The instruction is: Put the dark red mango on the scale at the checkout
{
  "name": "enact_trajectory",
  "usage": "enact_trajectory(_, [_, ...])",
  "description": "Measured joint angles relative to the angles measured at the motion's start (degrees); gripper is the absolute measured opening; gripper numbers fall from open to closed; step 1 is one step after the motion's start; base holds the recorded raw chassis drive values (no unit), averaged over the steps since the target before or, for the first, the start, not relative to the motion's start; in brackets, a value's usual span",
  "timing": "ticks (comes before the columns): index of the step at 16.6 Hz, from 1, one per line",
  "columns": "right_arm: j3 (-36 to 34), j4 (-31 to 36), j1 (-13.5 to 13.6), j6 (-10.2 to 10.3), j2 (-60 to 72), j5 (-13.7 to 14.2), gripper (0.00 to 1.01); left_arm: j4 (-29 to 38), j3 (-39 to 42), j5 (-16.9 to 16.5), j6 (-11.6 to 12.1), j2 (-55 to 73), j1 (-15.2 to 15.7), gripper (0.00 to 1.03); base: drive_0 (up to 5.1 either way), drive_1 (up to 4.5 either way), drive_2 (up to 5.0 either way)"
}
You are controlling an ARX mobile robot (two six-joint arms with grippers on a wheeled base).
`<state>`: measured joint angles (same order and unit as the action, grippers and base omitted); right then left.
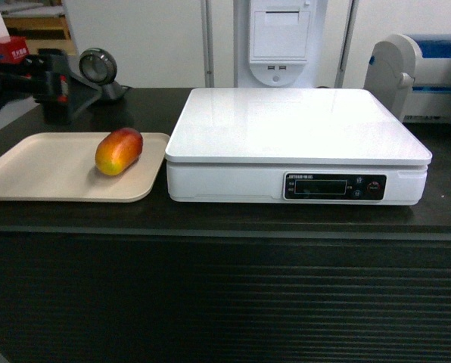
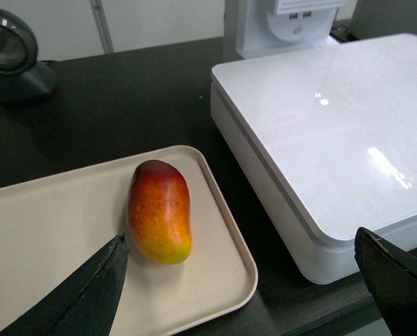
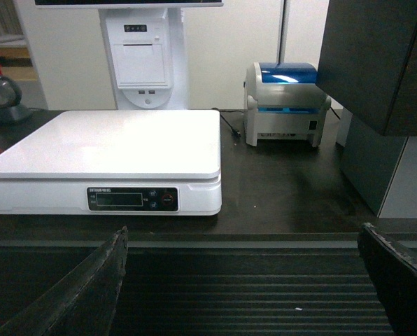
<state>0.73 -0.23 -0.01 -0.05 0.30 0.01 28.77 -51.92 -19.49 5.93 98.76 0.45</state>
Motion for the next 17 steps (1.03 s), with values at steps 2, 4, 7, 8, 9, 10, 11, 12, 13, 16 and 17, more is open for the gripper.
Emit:
enact_trajectory(2, [0.0,0.0,0.0,0.0,0.0,0.0,0.98,-2.12,-3.78,1.2,1.07,3.63,-0.92,0.98,0.0,0.0,0.0])
enact_trajectory(4, [0.0,0.0,0.0,0.0,0.0,0.0,0.98,-6.38,-11.69,3.61,2.14,10.51,-1.81,0.98,0.0,0.0,0.0])
enact_trajectory(7, [0.0,0.0,0.0,0.0,0.0,0.0,0.98,-14.4,-23.91,5.29,2.56,19.1,-1.73,0.98,0.0,0.0,0.0])
enact_trajectory(8, [0.0,0.0,0.0,0.0,0.0,0.0,0.98,-17.79,-28.89,5.51,3.08,22.51,-1.7,0.98,0.0,0.0,0.0])
enact_trajectory(9, [0.0,0.0,0.0,0.0,0.0,0.0,0.98,-19.98,-32.2,5.66,3.26,24.9,-1.77,0.98,0.0,0.0,0.0])
enact_trajectory(10, [0.0,0.0,0.0,0.0,0.0,0.0,0.98,-22.14,-35.28,6.12,3.5,27.21,-1.77,0.98,0.0,0.0,0.0])
enact_trajectory(11, [0.0,0.0,0.0,0.0,0.0,0.0,0.98,-28.11,-45.18,6.91,3.41,34.12,-1.68,0.98,0.0,0.0,0.0])
enact_trajectory(12, [0.0,0.0,0.0,0.0,0.0,0.0,0.98,-32.76,-53.11,8.39,3.52,38.66,-1.03,0.98,0.0,0.0,0.0])
enact_trajectory(13, [0.0,0.0,0.0,0.0,0.0,0.0,0.98,-36.3,-57.09,8.28,3.13,41.38,-0.72,0.98,0.0,0.0,0.0])
enact_trajectory(16, [0.0,0.0,0.0,0.0,0.0,0.0,0.98,-39.76,-59.82,7.89,3.13,44.44,-0.52,0.98,0.0,0.0,0.0])
enact_trajectory(17, [0.0,0.0,0.0,0.0,0.0,0.0,0.98,-39.98,-59.95,7.87,3.15,44.7,-0.52,0.98,0.0,0.0,0.0])
